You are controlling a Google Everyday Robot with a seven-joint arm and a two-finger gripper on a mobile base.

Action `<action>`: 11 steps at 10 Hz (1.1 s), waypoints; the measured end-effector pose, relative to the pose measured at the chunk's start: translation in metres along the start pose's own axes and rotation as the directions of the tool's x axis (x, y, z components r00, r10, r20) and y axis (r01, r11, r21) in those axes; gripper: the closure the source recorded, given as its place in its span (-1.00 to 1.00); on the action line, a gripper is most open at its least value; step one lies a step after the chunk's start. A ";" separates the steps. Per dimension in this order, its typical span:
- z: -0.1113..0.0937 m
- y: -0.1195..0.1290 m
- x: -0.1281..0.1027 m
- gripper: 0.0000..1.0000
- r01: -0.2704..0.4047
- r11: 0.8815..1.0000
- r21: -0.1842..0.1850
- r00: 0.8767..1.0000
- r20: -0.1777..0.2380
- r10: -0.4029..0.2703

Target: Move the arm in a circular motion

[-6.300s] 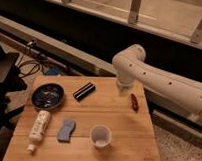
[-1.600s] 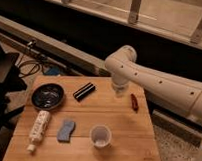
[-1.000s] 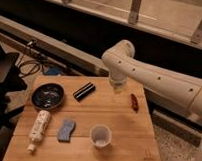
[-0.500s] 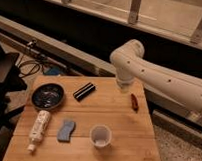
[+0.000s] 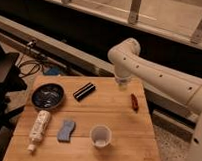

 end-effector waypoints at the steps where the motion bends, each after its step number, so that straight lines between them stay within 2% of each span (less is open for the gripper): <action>1: 0.009 -0.014 -0.002 0.68 -0.008 1.000 -0.008 1.000 -0.003 0.008; 2: 0.014 -0.022 0.001 0.68 -0.017 1.000 -0.012 1.000 0.002 0.017; 3: 0.019 -0.029 0.013 0.68 -0.040 0.999 -0.022 0.999 0.008 0.040; 5: 0.030 -0.028 0.044 0.46 -0.106 0.992 -0.073 0.994 0.032 0.109; 6: 0.034 -0.024 0.061 0.43 -0.124 0.989 -0.081 0.992 0.027 0.126; 7: 0.032 -0.020 0.072 0.57 -0.116 0.991 -0.073 0.993 0.025 0.118; 9: 0.029 -0.015 0.071 0.64 -0.115 0.991 -0.062 0.993 0.025 0.117; 11: 0.024 0.010 0.058 0.64 -0.137 0.989 -0.062 0.990 0.023 0.138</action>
